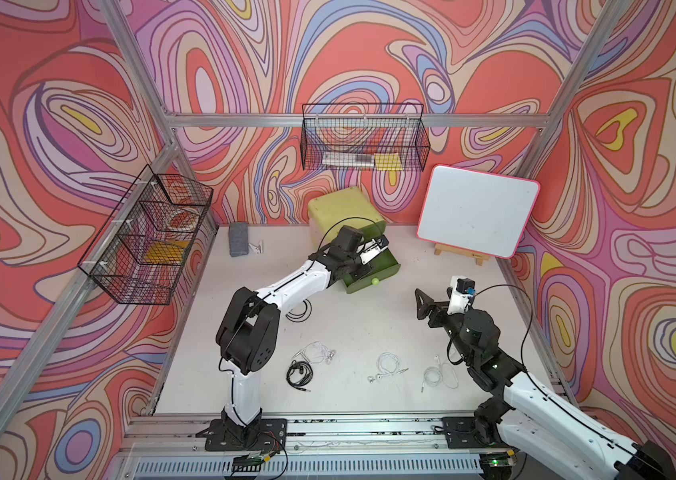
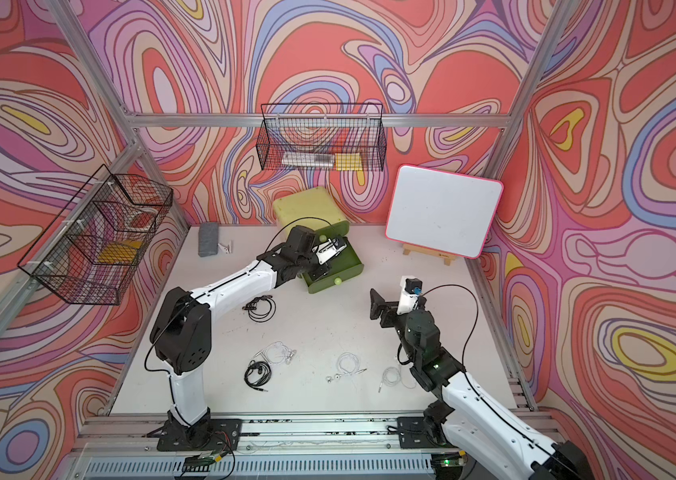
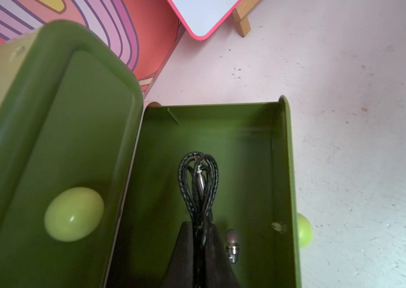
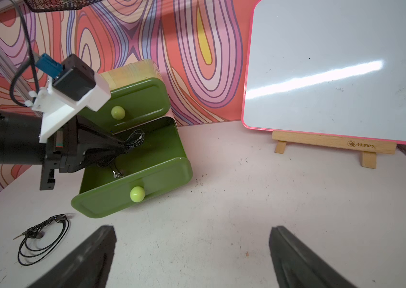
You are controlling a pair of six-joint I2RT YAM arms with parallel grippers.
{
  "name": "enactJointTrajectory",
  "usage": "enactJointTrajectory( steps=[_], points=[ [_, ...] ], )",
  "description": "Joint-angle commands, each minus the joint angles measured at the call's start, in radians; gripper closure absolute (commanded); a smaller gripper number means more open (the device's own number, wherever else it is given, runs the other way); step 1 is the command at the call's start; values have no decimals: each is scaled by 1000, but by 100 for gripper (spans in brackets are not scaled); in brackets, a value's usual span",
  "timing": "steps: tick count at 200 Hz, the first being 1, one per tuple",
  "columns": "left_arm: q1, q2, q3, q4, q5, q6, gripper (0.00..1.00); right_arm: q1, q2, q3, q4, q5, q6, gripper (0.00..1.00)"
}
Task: Place the wired earphones into the drawer by color
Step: Place the wired earphones in the drawer, then pick up the wired earphones from the center of the board.
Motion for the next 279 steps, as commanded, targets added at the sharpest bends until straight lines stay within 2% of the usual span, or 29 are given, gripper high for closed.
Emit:
enactJointTrajectory(
  steps=[1,19,56,83,127,174,188,227,279],
  points=[
    [3,14,24,10,-14,-21,80,-6,-8,-14,11,9,-10,2],
    [4,4,21,13,-22,-40,69,-5,-5,-13,12,9,-10,2],
    [4,-90,-57,63,-25,-127,54,-5,1,-14,18,-2,-11,2],
    [3,-212,-181,141,-83,-260,29,-4,19,-3,13,-16,3,2],
    [4,-432,-407,159,-217,-430,1,-4,64,43,-45,-32,34,2],
    [5,-634,-575,23,-390,-594,1,-4,80,68,-94,-29,57,2],
    [7,-673,-596,-36,-418,-622,1,-5,96,83,-118,-69,36,2],
    [61,-696,-591,-229,-353,-694,1,-5,131,93,-117,-152,-1,2],
    [145,-657,-571,-343,-301,-741,1,-5,117,63,-63,-209,-28,2]
  ],
)
